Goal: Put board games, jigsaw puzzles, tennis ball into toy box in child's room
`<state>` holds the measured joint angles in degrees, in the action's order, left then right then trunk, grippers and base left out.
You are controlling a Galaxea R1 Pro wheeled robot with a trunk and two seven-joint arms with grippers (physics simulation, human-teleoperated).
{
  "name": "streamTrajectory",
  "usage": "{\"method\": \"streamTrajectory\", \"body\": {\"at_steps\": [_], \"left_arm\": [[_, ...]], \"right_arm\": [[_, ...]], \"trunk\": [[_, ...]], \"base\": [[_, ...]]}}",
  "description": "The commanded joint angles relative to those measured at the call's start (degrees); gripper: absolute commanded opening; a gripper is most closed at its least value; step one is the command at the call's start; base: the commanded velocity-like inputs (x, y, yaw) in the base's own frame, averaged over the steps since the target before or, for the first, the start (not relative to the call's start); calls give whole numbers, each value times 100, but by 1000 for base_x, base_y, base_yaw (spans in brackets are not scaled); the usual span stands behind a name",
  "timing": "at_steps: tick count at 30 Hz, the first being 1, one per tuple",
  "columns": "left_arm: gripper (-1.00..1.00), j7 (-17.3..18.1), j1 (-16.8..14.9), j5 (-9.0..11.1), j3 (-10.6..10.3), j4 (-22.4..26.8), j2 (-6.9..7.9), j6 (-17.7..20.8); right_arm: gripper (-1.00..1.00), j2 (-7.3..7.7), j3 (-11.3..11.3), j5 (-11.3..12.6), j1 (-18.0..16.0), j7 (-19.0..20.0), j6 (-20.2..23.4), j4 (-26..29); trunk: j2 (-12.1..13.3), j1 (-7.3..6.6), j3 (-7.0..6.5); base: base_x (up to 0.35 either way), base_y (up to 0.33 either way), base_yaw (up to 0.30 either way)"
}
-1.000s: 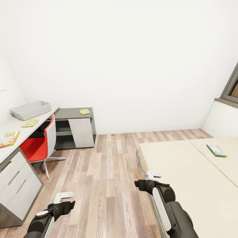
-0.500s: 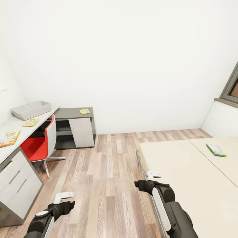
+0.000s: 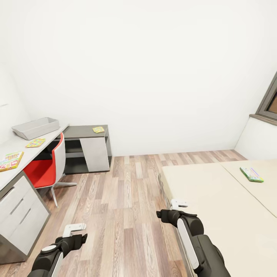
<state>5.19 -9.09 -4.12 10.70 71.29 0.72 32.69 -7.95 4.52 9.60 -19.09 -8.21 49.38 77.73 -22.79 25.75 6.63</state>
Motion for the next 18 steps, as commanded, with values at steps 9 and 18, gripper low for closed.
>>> {"method": "streamTrajectory", "body": {"at_steps": [9, 18], "left_arm": [[100, 52, -5, -45, 11, 8, -2, 27], [100, 52, -5, -45, 18, 8, 3, 27]], "right_arm": [[100, -2, 5, 56, -7, -59, 19, 6], [100, -3, 5, 67, -7, -58, 19, 6]], "trunk": [[-13, 4, 13], [-13, 4, 13]], "base": [[0, -94, 0], [0, -40, 0]]}}
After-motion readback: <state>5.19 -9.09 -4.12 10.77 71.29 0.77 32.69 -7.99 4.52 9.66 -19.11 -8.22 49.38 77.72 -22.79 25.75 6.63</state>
